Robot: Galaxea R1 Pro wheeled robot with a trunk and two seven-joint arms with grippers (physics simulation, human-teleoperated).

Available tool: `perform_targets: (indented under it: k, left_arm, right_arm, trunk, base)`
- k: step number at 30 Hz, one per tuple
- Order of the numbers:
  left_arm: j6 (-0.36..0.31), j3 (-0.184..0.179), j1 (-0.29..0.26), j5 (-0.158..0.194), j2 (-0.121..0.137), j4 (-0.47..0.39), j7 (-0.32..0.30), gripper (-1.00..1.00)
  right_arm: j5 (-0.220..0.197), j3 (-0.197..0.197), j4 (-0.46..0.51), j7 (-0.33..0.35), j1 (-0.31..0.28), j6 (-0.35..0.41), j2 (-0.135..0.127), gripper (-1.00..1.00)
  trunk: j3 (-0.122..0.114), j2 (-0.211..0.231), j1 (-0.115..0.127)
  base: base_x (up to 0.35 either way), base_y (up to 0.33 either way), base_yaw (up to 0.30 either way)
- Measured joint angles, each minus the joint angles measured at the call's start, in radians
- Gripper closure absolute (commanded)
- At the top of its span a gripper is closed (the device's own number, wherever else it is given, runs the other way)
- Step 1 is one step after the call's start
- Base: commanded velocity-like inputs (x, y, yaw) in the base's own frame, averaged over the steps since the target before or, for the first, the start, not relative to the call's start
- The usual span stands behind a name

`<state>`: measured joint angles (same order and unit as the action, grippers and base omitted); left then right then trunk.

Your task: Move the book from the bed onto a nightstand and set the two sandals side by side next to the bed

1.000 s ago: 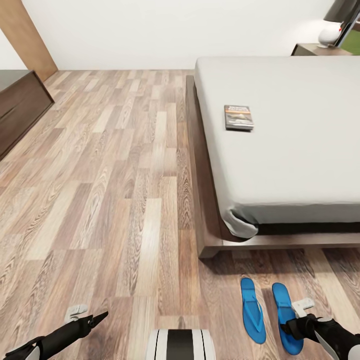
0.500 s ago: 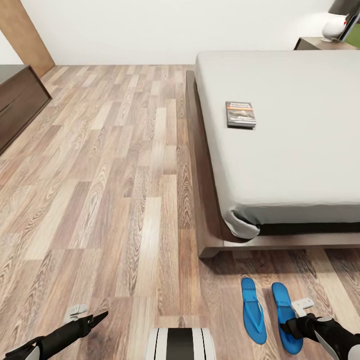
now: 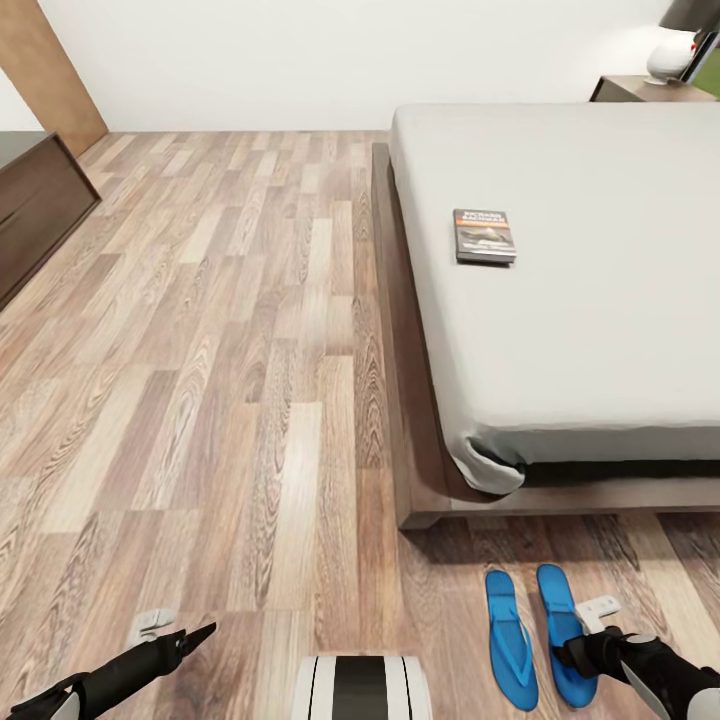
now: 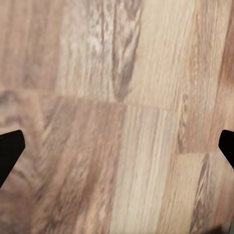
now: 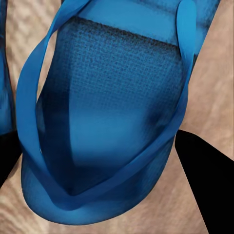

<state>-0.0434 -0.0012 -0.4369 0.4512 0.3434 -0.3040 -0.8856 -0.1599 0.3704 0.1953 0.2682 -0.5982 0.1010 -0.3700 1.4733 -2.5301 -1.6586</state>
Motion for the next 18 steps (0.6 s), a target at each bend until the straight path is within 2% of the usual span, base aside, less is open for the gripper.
perform_targets:
  k: [5,11,16,18]
  left_arm:
    - [0.0,0.0,0.0,0.0,0.0,0.0,0.001,-1.0]
    - [-0.001,-0.001,0.0,0.0,0.0,0.0,0.001,-1.0]
    - [0.0,-0.001,0.0,0.0,0.0,0.0,0.001,-1.0]
    - [-0.001,-0.001,0.0,0.0,0.0,0.0,0.002,-1.0]
  right_arm:
    - [0.0,0.0,0.0,0.0,0.0,0.0,0.002,1.0]
    - [0.0,0.001,-0.001,0.0,0.0,0.001,0.001,1.0]
    - [0.0,0.0,0.0,0.0,0.0,0.0,0.001,1.0]
    - [0.0,0.001,0.0,0.0,0.0,0.0,0.001,1.0]
  trunk:
    - [0.0,0.0,0.0]
    - [0.023,-0.001,-0.003]
    - [0.023,-0.001,-0.003]
    - [0.031,-0.002,-0.004]
  base:
    - [0.002,0.0,0.0]
    - [0.0,0.0,0.0]
    - [0.0,0.0,0.0]
    - [0.0,0.0,0.0]
